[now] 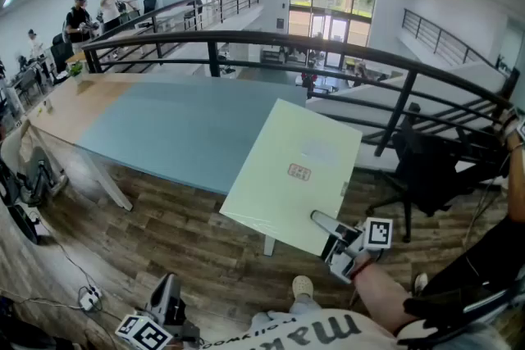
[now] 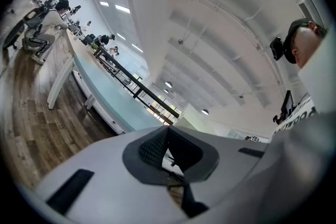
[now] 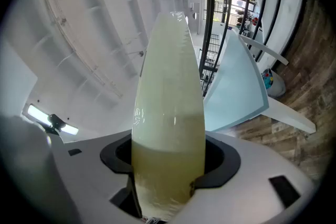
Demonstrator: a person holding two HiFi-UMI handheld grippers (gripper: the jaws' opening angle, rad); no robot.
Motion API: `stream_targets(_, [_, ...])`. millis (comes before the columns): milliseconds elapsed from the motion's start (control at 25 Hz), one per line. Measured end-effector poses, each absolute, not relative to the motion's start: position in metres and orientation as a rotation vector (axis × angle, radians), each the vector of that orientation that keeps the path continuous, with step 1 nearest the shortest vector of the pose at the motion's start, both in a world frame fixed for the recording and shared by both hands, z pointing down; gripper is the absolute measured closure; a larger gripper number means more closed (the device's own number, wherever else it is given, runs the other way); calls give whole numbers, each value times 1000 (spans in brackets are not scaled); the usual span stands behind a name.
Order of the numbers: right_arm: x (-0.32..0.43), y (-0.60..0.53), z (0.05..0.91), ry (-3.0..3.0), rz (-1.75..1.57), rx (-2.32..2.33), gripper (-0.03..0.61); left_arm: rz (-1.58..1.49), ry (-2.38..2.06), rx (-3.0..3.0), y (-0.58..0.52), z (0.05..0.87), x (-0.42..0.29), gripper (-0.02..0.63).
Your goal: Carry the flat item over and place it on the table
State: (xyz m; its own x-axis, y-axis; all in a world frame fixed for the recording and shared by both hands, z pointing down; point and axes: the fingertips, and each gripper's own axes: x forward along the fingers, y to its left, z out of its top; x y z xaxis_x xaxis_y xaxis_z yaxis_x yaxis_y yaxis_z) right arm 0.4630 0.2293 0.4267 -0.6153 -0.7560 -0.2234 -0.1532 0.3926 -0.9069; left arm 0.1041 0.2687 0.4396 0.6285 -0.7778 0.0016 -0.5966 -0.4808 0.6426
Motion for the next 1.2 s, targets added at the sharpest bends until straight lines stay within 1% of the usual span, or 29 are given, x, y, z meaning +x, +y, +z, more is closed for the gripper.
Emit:
stream_targets(200, [464,232,423,2021,-1218,-767,282,-375,-1081,2248,278,435,107,611])
stream_targets(360, [449,228,425,2034,-1216,-755,282,-309,-1121,2297,271,428,90,611])
stream_targets(640, [428,216,421,2022,-1306,-700,282,-205,-1210,2412,238,377,84,611])
stream_targets(800, [405,186,429,2007,-1350,-668,282,-111,-1259,2423,202,373,82,611])
stream_targets(960, [369,140,432,2004,-1397,-624,282,-106,-1252,2432,166,367,76,612])
stream_targets(1200, [341,75,426,2037,-1441,-546,282,-93,-1304,2454,121,345,80,611])
